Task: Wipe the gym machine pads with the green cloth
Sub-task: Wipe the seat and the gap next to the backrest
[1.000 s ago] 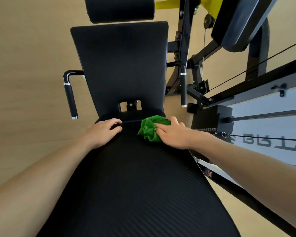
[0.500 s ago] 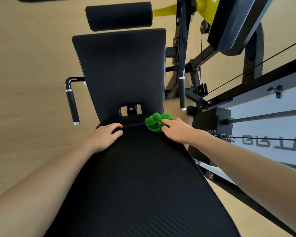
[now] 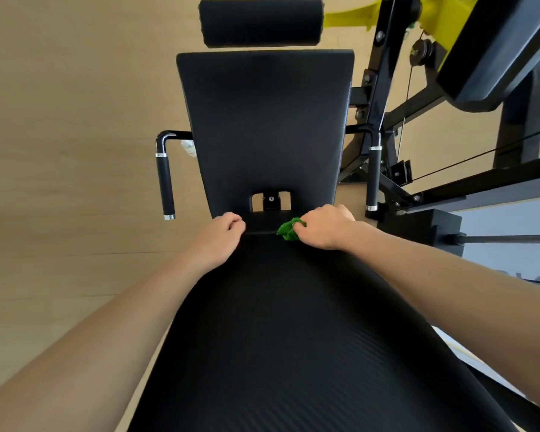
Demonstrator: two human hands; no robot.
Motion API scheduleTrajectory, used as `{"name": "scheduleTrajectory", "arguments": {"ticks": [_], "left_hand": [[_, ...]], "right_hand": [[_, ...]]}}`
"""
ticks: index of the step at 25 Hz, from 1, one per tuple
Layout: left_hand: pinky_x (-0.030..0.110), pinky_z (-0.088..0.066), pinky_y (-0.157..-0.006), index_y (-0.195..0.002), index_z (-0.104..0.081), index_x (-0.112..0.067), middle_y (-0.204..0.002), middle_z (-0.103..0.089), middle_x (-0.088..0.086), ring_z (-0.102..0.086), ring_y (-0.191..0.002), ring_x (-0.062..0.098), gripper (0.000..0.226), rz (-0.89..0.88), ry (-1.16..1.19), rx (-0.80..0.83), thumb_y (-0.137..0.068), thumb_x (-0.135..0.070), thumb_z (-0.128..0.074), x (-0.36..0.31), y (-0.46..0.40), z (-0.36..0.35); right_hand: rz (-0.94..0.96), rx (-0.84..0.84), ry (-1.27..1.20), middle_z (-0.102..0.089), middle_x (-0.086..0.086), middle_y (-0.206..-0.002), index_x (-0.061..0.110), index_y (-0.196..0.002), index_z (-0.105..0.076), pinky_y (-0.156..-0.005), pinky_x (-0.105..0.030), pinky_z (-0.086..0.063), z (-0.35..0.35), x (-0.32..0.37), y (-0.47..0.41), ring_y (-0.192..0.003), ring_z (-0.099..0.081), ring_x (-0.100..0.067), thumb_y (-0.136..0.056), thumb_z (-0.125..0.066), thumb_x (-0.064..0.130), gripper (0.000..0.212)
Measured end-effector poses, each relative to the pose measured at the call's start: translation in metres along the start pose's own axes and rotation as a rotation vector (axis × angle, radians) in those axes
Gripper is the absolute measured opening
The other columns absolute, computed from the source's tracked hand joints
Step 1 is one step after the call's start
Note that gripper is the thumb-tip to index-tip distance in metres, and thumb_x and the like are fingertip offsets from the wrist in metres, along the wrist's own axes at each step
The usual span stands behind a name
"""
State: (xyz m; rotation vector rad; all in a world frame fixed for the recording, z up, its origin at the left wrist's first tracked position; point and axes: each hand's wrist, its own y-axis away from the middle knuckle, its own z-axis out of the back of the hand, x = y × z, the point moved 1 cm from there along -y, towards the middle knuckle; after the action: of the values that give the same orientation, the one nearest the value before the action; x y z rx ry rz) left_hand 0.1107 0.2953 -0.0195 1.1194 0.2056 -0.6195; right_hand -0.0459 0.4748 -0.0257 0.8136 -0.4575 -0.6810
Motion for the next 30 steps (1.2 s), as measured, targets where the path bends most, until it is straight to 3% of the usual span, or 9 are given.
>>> {"name": "scheduleTrajectory", "arguments": {"ticks": [3,7,11,13,15,18,22,27,30], "left_hand": [[0.037,-0.037,-0.1,-0.119,-0.061,-0.02,-0.122,-0.057,0.005,-0.053,-0.126,0.026,0.035,0.16,0.095,-0.013,-0.108,-0.034,-0.03,0.026,-0.004,0.007],[0.04,-0.03,-0.114,-0.128,-0.061,-0.014,-0.14,-0.054,0.013,-0.048,-0.129,0.025,0.051,0.196,0.269,-0.041,-0.109,-0.035,-0.019,0.035,-0.009,0.005],[0.04,-0.022,-0.121,-0.151,-0.039,-0.003,-0.154,-0.043,0.019,-0.037,-0.146,0.028,0.063,0.244,0.401,-0.06,-0.109,-0.041,-0.013,0.036,-0.018,0.011],[0.042,-0.021,-0.125,-0.152,-0.038,-0.003,-0.156,-0.042,0.018,-0.036,-0.147,0.028,0.068,0.236,0.399,-0.013,-0.108,-0.047,-0.012,0.037,-0.021,0.011],[0.044,-0.023,-0.124,-0.143,-0.05,-0.005,-0.152,-0.047,0.017,-0.04,-0.143,0.028,0.069,0.211,0.333,0.018,-0.107,-0.049,-0.011,0.039,-0.022,0.009],[0.041,-0.029,-0.116,-0.119,-0.067,-0.008,-0.14,-0.053,0.011,-0.045,-0.134,0.026,0.069,0.156,0.259,0.041,-0.108,-0.047,-0.01,0.042,-0.021,0.008],[0.039,-0.029,-0.11,-0.113,-0.069,-0.012,-0.131,-0.051,0.005,-0.045,-0.126,0.021,0.07,0.144,0.251,0.047,-0.108,-0.049,-0.009,0.044,-0.019,0.009],[0.045,-0.035,-0.115,-0.109,-0.056,-0.014,-0.125,-0.058,0.013,-0.05,-0.12,0.027,0.054,0.133,0.331,0.041,-0.107,-0.046,-0.014,0.048,-0.03,0.014],[0.047,-0.042,-0.111,-0.119,-0.054,-0.012,-0.127,-0.059,0.019,-0.053,-0.119,0.03,0.052,0.155,0.434,-0.003,-0.105,-0.045,-0.016,0.045,-0.034,0.015]], "right_hand": [[0.042,-0.015,0.006,-0.065,-0.002,-0.093,0.024,-0.095,-0.066,-0.076,-0.041,-0.035,0.006,0.028,-0.008,-0.086,-0.058,-0.022,-0.094,-0.022,0.056,0.054],[0.129,-0.042,-0.033,-0.066,-0.006,-0.106,0.021,-0.1,-0.068,-0.086,-0.046,-0.037,0.012,0.102,-0.022,-0.103,-0.058,-0.029,-0.095,-0.027,0.051,0.05],[0.189,-0.03,-0.1,-0.056,-0.006,-0.095,0.023,-0.09,-0.059,-0.093,-0.05,-0.038,0.011,0.14,-0.028,-0.107,-0.052,-0.03,-0.097,-0.03,0.046,0.038],[0.202,-0.052,-0.085,-0.055,-0.006,-0.096,0.024,-0.1,-0.065,-0.088,-0.049,-0.039,0.008,0.132,-0.025,-0.107,-0.053,-0.03,-0.098,-0.027,0.049,0.045],[0.191,-0.108,-0.039,-0.059,-0.009,-0.11,0.025,-0.112,-0.067,-0.089,-0.049,-0.041,0.005,0.109,-0.019,-0.112,-0.052,-0.031,-0.098,-0.023,0.052,0.053],[0.056,-0.111,0.013,-0.059,-0.009,-0.117,0.029,-0.115,-0.065,-0.092,-0.048,-0.043,-0.003,0.032,0.001,-0.115,-0.053,-0.031,-0.097,-0.021,0.055,0.054],[-0.148,-0.011,-0.026,-0.057,-0.009,-0.12,0.03,-0.118,-0.065,-0.096,-0.05,-0.039,-0.005,-0.018,0.018,-0.119,-0.049,-0.032,-0.097,-0.021,0.054,0.054],[-0.012,-0.039,0.006,-0.055,-0.012,-0.131,0.021,-0.129,-0.062,-0.098,-0.051,-0.035,0.003,0.092,-0.024,-0.124,-0.046,-0.033,-0.094,-0.026,0.049,0.057],[0.144,-0.023,-0.012,-0.053,-0.012,-0.133,0.019,-0.132,-0.058,-0.1,-0.053,-0.034,0.006,0.157,-0.039,-0.126,-0.043,-0.033,-0.097,-0.028,0.047,0.054]]}}
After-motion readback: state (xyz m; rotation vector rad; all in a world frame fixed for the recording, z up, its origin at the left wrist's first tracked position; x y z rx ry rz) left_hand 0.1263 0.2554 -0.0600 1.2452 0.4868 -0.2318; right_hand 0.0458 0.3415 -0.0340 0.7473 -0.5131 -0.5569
